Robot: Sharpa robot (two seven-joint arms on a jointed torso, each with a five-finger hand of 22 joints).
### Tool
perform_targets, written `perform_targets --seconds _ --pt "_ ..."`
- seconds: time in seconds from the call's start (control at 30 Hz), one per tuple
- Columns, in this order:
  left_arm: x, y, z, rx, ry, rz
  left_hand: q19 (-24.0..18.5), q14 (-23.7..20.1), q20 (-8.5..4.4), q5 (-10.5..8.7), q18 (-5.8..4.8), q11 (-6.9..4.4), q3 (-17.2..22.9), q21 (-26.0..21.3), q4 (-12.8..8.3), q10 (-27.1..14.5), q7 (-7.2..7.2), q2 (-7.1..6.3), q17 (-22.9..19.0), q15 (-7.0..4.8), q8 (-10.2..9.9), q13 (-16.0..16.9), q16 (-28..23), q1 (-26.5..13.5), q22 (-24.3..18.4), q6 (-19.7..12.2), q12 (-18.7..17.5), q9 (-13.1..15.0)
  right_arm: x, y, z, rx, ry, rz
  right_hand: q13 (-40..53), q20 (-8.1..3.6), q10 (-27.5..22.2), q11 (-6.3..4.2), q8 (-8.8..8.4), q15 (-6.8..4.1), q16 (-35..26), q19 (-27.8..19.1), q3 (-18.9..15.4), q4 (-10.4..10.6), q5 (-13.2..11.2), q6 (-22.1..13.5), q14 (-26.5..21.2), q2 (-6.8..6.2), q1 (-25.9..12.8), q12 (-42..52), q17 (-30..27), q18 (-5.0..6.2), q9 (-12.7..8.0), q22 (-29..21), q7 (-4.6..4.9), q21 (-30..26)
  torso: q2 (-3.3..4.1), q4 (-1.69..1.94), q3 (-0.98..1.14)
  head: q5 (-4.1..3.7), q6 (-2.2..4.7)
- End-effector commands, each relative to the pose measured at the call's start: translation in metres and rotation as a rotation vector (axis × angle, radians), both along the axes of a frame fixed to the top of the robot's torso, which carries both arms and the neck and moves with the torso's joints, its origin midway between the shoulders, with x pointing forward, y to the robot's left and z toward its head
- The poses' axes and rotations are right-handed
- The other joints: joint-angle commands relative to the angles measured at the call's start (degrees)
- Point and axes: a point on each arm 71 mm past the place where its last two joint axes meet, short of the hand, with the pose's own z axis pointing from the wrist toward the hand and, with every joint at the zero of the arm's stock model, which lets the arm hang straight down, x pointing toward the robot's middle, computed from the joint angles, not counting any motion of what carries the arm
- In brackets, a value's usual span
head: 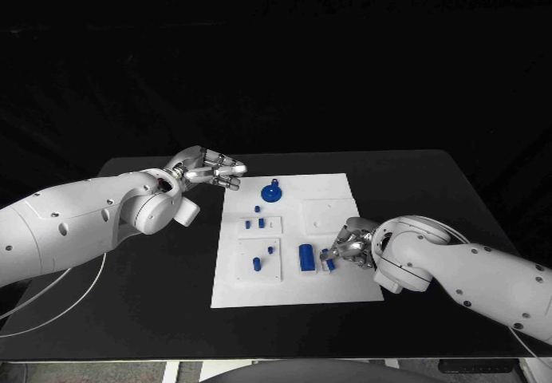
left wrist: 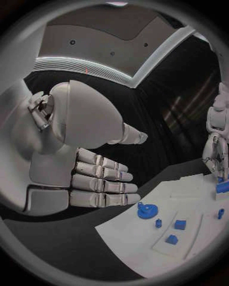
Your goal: Assemble the parts on the task board
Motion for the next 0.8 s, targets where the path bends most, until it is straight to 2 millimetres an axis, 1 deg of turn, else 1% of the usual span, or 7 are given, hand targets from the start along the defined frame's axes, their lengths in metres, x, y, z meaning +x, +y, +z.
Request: perform_targets --seconds 0.03,0.17,0.23,0.4,0.43,0.63,0.8 --pt "-0.0008 -0.0028 0.0001 -0.001 0.002 -0.020 -0.1 -0.4 0.16 0.01 -0.09 0.07 0.0 -0.2 0.3 0.2 -0.13 0.33 -0.1 -0.09 0.3 0.0 -0.2 -0.2 -0.1 0.4 0.1 0.0 -0.0022 0.0040 -0.0018 -0.014 0.008 0.040 0.0 -0.06 0.0 -0.31 -0.25 0.01 0.2 0.9 -0.1 0.4 -0.4 0.3 0.3 -0.22 0.2 0.1 0.0 -0.66 0.0 7.0 0.06 -0.2 -0.02 -0.03 -0.01 0.02 -0.05" --pt "-0.0008 -0.0028 0.0000 -0.001 0.003 -0.020 -0.1 -0.4 0.16 0.01 -0.09 0.07 0.0 -0.2 0.3 0.2 -0.13 0.33 -0.1 -0.09 0.3 0.0 -0.2 -0.2 -0.1 0.4 0.1 0.0 -0.0028 0.0049 -0.0023 -0.017 0.014 0.050 -0.1 -0.06 0.0 -0.27 -0.25 0.02 0.3 0.9 -0.4 1.6 -0.8 0.3 0.3 -0.91 0.0 0.1 0.1 -0.67 -0.1 7.0 0.08 -0.2 -0.01 -0.04 -0.01 0.04 -0.12" --pt "-0.0008 -0.0027 0.0000 0.000 0.003 -0.021 -0.1 -0.4 0.16 0.01 -0.10 0.07 0.0 -0.2 0.3 0.2 -0.13 0.32 -0.1 -0.09 0.3 0.0 -0.2 -0.2 -0.1 0.4 0.1 0.0 -0.0031 0.0053 -0.0025 -0.018 0.017 0.054 -0.2 -0.05 0.0 -0.26 -0.25 0.02 0.2 0.9 -0.6 2.9 -0.9 0.3 0.3 -1.68 0.0 0.0 0.0 -0.66 -0.1 7.0 0.09 -0.2 -0.01 -0.03 0.01 0.02 -0.16" --pt "-0.0008 -0.0027 -0.0002 0.001 0.005 -0.021 -0.2 -0.5 0.17 -0.01 -0.11 0.07 0.0 -0.2 0.4 0.2 -0.13 0.31 -0.1 -0.08 0.3 0.0 -0.2 -0.1 -0.1 0.4 0.1 0.0 -0.0034 0.0054 -0.0026 -0.018 0.019 0.056 -0.3 -0.05 0.0 -0.24 -0.24 0.02 0.2 0.9 -1.1 5.1 -1.3 0.3 0.3 -2.70 0.3 0.0 0.0 -0.64 -0.1 7.0 0.15 -0.3 0.00 -0.02 0.00 0.02 -0.22" --pt "-0.0008 -0.0027 -0.0002 0.001 0.005 -0.021 -0.2 -0.5 0.17 -0.01 -0.11 0.07 0.0 -0.2 0.4 0.2 -0.13 0.31 -0.1 -0.08 0.3 0.0 -0.2 -0.1 -0.1 0.4 0.1 0.0 -0.0034 0.0053 -0.0026 -0.018 0.018 0.056 -0.3 -0.05 0.0 -0.21 -0.24 0.04 0.2 0.9 -1.8 6.0 -1.3 0.3 0.3 -2.96 0.3 0.0 0.0 -0.63 -0.1 7.0 0.19 -0.3 0.00 -0.02 0.00 0.02 -0.22" --pt "-0.0008 -0.0028 -0.0004 0.002 0.007 -0.023 -0.2 -0.5 0.18 -0.02 -0.12 0.08 0.0 -0.3 0.5 0.1 -0.12 0.24 -0.1 -0.06 0.3 0.0 -0.2 -0.1 -0.1 0.4 0.1 0.0 -0.0034 0.0045 -0.0027 -0.019 0.019 0.056 -0.4 0.01 0.0 -0.09 -0.24 0.08 0.0 0.9 -5.4 8.6 -2.3 0.3 0.3 -3.13 0.9 0.0 -0.1 -0.58 0.0 7.0 0.29 -0.4 -0.02 0.00 0.01 0.08 -0.28" --pt "-0.0007 -0.0027 -0.0005 0.003 0.007 -0.023 -0.2 -0.5 0.18 -0.02 -0.12 0.08 0.0 -0.3 0.5 0.1 -0.12 0.24 -0.1 -0.06 0.3 0.0 -0.2 -0.1 -0.1 0.4 0.1 0.0 -0.0037 0.0045 -0.0027 -0.021 0.021 0.060 -0.4 0.02 0.0 -0.07 -0.24 0.09 0.0 0.9 -6.9 10.1 -1.8 0.2 0.3 -3.42 1.5 0.0 0.0 -0.56 0.0 7.0 0.32 -0.4 -0.01 -0.02 0.00 0.13 -0.35"
